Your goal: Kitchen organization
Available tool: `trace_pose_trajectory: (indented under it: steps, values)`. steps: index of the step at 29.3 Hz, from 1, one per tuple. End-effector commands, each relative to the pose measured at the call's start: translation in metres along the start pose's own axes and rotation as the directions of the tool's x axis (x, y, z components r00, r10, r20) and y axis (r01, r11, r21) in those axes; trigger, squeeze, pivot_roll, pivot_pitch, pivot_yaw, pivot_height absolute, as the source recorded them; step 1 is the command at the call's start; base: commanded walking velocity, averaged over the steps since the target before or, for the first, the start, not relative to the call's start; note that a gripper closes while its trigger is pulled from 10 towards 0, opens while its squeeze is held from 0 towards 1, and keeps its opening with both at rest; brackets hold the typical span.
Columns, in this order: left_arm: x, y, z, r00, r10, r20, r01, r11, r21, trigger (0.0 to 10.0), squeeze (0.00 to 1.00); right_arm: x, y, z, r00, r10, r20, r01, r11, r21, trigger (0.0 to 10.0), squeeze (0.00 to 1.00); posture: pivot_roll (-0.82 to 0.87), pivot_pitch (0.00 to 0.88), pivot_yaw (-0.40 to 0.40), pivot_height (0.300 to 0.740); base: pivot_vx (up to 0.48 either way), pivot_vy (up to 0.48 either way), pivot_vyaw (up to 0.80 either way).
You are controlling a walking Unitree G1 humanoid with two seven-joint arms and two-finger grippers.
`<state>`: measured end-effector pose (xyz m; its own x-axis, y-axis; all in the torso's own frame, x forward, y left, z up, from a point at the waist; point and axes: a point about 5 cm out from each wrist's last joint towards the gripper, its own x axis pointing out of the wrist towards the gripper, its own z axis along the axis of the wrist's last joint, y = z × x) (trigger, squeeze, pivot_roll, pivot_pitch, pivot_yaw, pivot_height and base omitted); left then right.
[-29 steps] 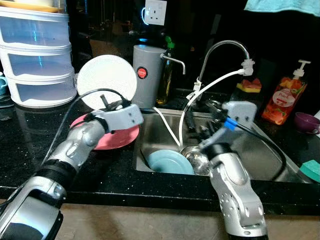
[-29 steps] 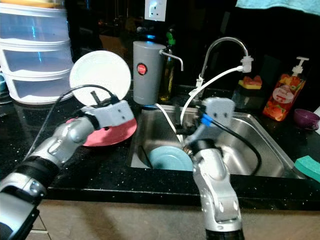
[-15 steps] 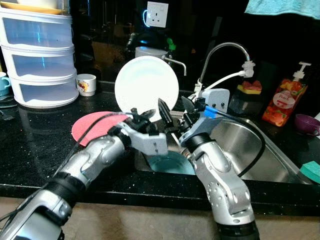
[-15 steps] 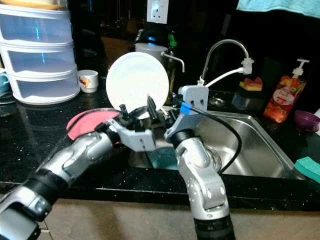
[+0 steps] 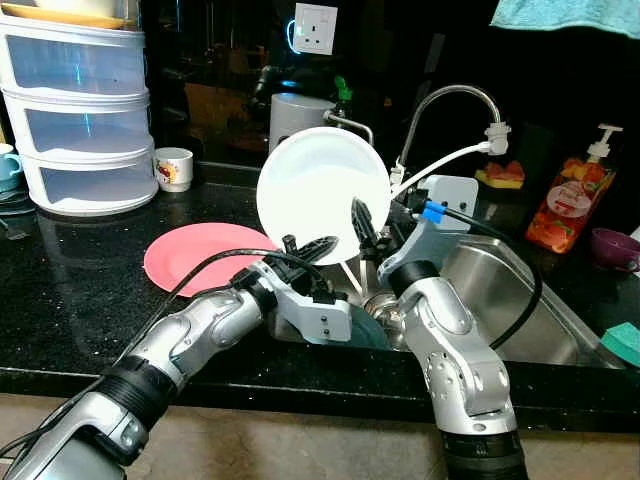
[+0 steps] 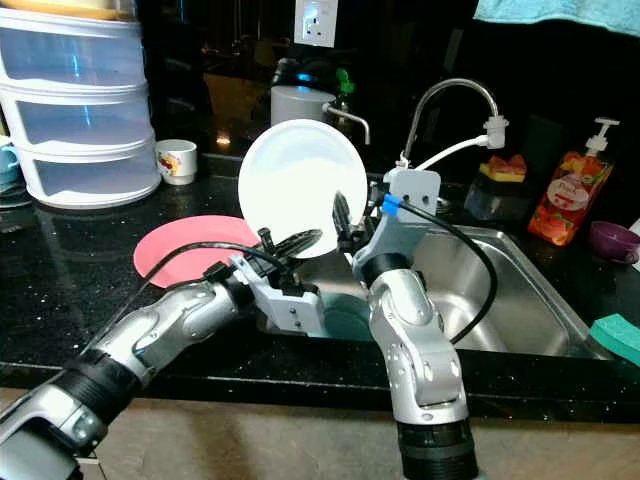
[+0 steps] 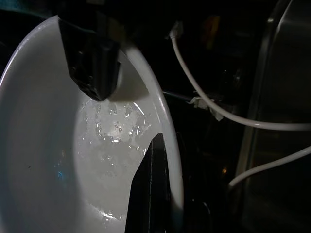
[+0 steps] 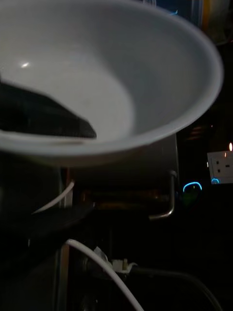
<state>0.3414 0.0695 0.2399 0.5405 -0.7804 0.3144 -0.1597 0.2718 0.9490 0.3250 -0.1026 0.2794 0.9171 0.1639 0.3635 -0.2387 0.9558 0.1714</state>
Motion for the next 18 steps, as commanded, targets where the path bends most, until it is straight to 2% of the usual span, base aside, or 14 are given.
trace_pose_trajectory:
  steps: [1, 5, 6, 7, 8, 9, 11, 13, 18]
  values:
    - [0.0028, 0.0011, 0.0077, 0.999, 0.015, 0.039, -0.016, 1.000, 0.005, 10.0, 0.00, -0.0012, -0.0159, -0.0032, 0.997, -0.076, -0.022, 0.077, 0.997, 0.006, 0.0, 0.00, 0.10, 0.000, -0.123, 0.740, 0.000, 0.000, 0.00]
    - [0.0030, 0.0027, 0.0072, 0.999, 0.041, 0.030, -0.041, 0.999, 0.001, 10.0, 0.00, -0.0008, -0.0167, -0.0048, 0.995, -0.096, -0.031, 0.097, 0.994, 0.039, 0.0, 0.00, 0.12, 0.000, -0.116, 0.740, 0.000, 0.000, 0.00]
    - [0.0027, 0.0030, 0.0070, 0.999, 0.044, 0.029, -0.044, 0.999, 0.002, 10.0, 0.10, -0.0011, -0.0159, -0.0051, 0.995, -0.096, -0.032, 0.098, 0.994, 0.050, 0.0, 0.00, 0.13, 0.000, -0.113, 0.740, 0.000, 0.000, 0.00]
    - [0.0027, 0.0030, 0.0070, 0.999, 0.044, 0.029, -0.044, 0.999, 0.002, 10.0, 0.10, -0.0011, -0.0159, -0.0051, 0.995, -0.096, -0.032, 0.098, 0.994, 0.050, 0.0, 0.00, 0.13, 0.000, -0.113, 0.740, 0.000, 0.000, 0.00]
    - [0.0025, 0.0035, 0.0069, 0.998, 0.049, 0.027, -0.049, 0.999, 0.006, 10.0, 0.46, -0.0014, -0.0155, -0.0055, 0.995, -0.096, -0.033, 0.097, 0.994, 0.055, 0.0, 0.00, 0.13, 0.000, -0.113, 0.740, 0.000, 0.000, 0.00]
    - [0.0023, 0.0038, 0.0069, 0.998, 0.052, 0.026, -0.052, 0.999, 0.007, 10.0, 1.00, -0.0018, -0.0151, -0.0059, 0.995, -0.095, -0.033, 0.097, 0.994, 0.059, 0.0, 0.00, 0.13, 0.000, -0.113, 0.740, 0.000, 0.000, 0.00]
    - [0.0020, 0.0042, 0.0069, 0.998, 0.054, 0.024, -0.055, 0.999, 0.004, 10.0, 1.00, -0.0025, -0.0144, -0.0065, 0.995, -0.092, -0.035, 0.094, 0.993, 0.066, 0.0, 0.00, 0.14, 0.000, -0.114, 0.740, 0.000, 0.000, 0.00]
    - [0.0015, 0.0041, 0.0071, 0.998, 0.053, 0.021, -0.052, 0.998, -0.031, 10.0, 1.00, -0.0031, -0.0134, -0.0073, 0.996, -0.085, -0.037, 0.088, 0.993, 0.073, 0.0, 0.00, 0.14, 0.000, -0.116, 0.740, 0.000, 0.000, 0.00]
    - [0.0000, 0.0054, 0.0081, 0.997, 0.078, 0.012, -0.078, 0.996, -0.034, 10.0, 1.00, -0.0031, -0.0136, -0.0082, 0.996, -0.085, -0.038, 0.087, 0.993, 0.078, 0.0, 0.00, 0.15, 0.000, -0.116, 0.740, 0.000, 0.000, 0.00]
